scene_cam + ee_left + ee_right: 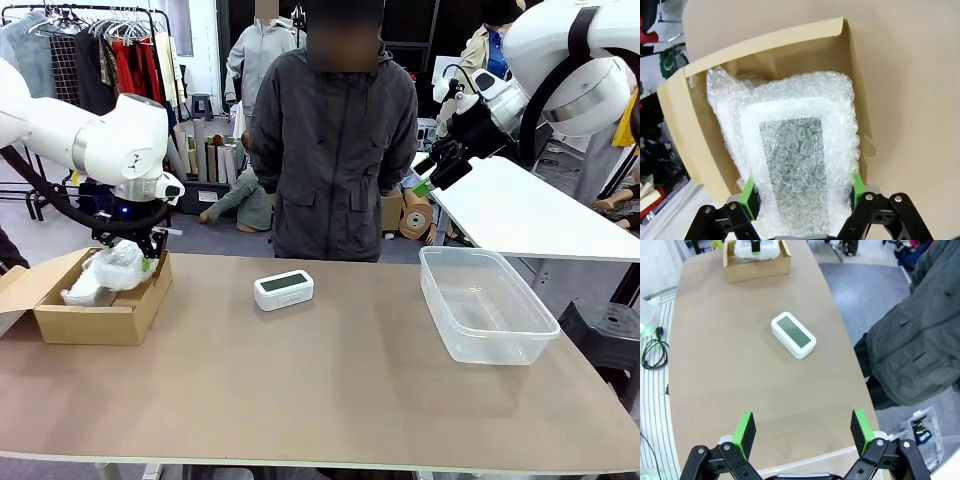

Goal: Separate and place wrapped and unwrapped clocks.
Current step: If the picked Digital clock is wrapped, place it in the Package Box ; if not, place it in the Organizing box.

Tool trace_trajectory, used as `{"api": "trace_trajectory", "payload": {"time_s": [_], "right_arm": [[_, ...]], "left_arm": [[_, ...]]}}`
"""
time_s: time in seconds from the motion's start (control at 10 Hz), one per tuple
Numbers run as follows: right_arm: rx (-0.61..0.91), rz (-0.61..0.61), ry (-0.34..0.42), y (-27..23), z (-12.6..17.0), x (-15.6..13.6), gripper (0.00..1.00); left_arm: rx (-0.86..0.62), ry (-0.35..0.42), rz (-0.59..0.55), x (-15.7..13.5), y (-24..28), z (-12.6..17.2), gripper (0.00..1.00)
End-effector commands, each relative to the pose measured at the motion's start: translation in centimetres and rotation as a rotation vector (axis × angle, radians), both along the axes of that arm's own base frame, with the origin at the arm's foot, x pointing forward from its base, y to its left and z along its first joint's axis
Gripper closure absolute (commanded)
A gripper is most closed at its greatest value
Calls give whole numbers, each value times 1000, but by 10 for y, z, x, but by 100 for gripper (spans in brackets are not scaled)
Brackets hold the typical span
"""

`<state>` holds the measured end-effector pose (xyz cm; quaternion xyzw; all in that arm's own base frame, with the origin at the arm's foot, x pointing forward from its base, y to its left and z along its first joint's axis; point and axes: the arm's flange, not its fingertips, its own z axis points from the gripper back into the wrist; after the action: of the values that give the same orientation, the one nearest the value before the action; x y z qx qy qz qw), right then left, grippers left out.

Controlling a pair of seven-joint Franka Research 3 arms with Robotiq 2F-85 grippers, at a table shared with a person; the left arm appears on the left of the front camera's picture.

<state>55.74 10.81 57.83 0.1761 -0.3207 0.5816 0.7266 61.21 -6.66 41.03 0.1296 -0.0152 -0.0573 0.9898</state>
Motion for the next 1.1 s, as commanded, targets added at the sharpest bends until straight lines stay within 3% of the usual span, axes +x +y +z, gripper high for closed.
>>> {"api": "trace_trajectory", "payload": {"time_s": [0.0, 0.3, 0.8, 1.0], "right_arm": [[-6, -2, -5, 0, 1, -1, 0], [-6, -2, -5, 0, 1, -1, 0], [-6, -2, -5, 0, 1, -1, 0], [-6, -2, -5, 0, 1, -1, 0]], "left_arm": [[7, -32, -20, -8, 7, -7, 100], [0, -37, -1, -7, 9, -15, 100], [2, -43, 9, -5, 10, -8, 4], [3, -50, 13, -5, 10, -2, 0]]}}
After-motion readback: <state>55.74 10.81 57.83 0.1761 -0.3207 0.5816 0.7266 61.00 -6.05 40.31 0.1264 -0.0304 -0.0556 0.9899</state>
